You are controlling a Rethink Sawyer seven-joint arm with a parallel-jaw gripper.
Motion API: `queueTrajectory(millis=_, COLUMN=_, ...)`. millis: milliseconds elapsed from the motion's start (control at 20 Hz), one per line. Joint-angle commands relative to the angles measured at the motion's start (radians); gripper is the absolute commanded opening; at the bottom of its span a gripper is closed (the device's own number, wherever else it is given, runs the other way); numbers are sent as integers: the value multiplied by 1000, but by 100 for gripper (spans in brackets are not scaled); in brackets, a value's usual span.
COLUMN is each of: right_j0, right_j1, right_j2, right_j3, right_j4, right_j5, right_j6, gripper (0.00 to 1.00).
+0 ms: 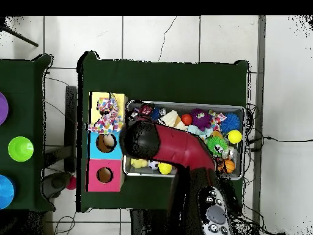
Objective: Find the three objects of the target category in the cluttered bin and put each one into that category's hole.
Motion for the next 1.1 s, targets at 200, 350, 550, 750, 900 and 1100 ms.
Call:
queueTrajectory(millis=200, right_j0=-193, right_j1=21, right_j2=168, right_j3=-10, right_j4=-165, right_j5=120, right_j6=-230, gripper=100)
queueTrajectory(millis=350, right_j0=-233, right_j1=22, right_j2=199, right_j3=-20, right_j4=-211, right_j5=136, right_j6=-247, gripper=100)
queueTrajectory(millis=550, right_j0=-260, right_j1=28, right_j2=222, right_j3=-40, right_j4=-280, right_j5=148, right_j6=-247, gripper=100)
queueTrajectory(millis=750, right_j0=-284, right_j1=30, right_j2=244, right_j3=-51, right_j4=-323, right_j5=166, right_j6=-247, gripper=100)
queueTrajectory(millis=900, right_j0=-306, right_j1=34, right_j2=267, right_j3=-55, right_j4=-353, right_j5=178, right_j6=-251, gripper=100)
queueTrajectory(millis=1100, right_j0=-349, right_j1=49, right_j2=306, right_j3=-68, right_j4=-396, right_j5=186, right_j6=-269, gripper=100)
